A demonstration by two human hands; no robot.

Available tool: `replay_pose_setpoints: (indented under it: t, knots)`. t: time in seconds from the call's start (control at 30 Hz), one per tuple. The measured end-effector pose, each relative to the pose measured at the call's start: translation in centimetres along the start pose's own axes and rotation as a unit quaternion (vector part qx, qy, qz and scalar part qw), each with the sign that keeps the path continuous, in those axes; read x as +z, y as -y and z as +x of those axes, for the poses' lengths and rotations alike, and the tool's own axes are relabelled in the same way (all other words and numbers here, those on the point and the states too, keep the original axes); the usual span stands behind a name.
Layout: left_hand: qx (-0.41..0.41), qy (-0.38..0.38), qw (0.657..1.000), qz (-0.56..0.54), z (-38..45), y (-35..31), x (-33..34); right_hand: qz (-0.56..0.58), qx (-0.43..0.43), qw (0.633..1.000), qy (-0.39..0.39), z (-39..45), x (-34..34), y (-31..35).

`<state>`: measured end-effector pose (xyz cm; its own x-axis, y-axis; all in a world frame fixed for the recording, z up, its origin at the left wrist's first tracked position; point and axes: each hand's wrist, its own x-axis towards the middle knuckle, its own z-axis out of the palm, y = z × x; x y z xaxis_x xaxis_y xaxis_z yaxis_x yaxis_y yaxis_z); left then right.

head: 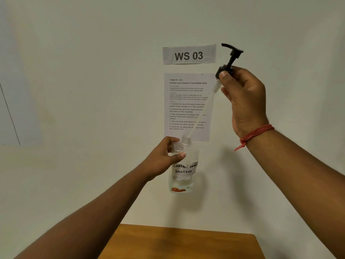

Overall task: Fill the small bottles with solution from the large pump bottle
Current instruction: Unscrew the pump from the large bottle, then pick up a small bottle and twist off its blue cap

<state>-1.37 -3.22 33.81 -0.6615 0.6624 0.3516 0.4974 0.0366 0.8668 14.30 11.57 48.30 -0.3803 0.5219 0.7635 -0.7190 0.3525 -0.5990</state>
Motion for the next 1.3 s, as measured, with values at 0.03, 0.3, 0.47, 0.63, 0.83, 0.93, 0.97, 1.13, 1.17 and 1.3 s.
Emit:
replay_pose_setpoints:
  t: [0.03,0.3,0.47,0.63,0.83,0.93,0.97,1.13,1.17,1.3]
  knots:
    - [-0.002,0.0,1.0,-0.002,0.0,0.2,0.0,0.0,-0.004,1.0,-0.006,-0.1,-0.2,0.0]
    - [-0.02,-0.005,1.0,-0.018,-0.1,2.0,-0.1,0.002,-0.023,0.999,-0.027,-1.0,-2.5,-0.6]
    - [-0.025,-0.01,0.999,-0.023,-0.2,2.7,0.0,-0.043,0.009,0.999,-0.024,-2.7,-4.7,-3.1]
    - [-0.032,-0.001,0.999,-0.017,-0.6,3.7,0.4,-0.09,0.079,0.993,-0.009,-5.8,-6.6,-6.9]
    - [-0.05,0.026,0.998,-0.007,-1.3,5.5,1.7,-0.137,0.18,0.974,0.0,-10.4,-8.8,-11.9]
    - [-0.067,0.042,0.997,0.0,-2.2,7.2,2.8,-0.182,0.23,0.956,0.016,-13.7,-10.5,-15.0]
    - [-0.079,0.051,0.996,0.002,-2.5,8.2,3.3,-0.202,0.247,0.948,0.018,-15.2,-11.2,-16.2]
    - [-0.117,0.075,0.99,-0.002,-3.8,12.1,5.6,-0.277,0.326,0.903,0.037,-21.3,-14.2,-20.8]
    - [-0.125,0.081,0.989,-0.001,-4.0,12.9,6.0,-0.285,0.342,0.894,0.042,-22.5,-14.7,-21.6]
    - [-0.161,0.101,0.982,-0.001,-5.3,16.7,8.4,-0.303,0.408,0.86,0.049,-28.0,-17.0,-23.9]
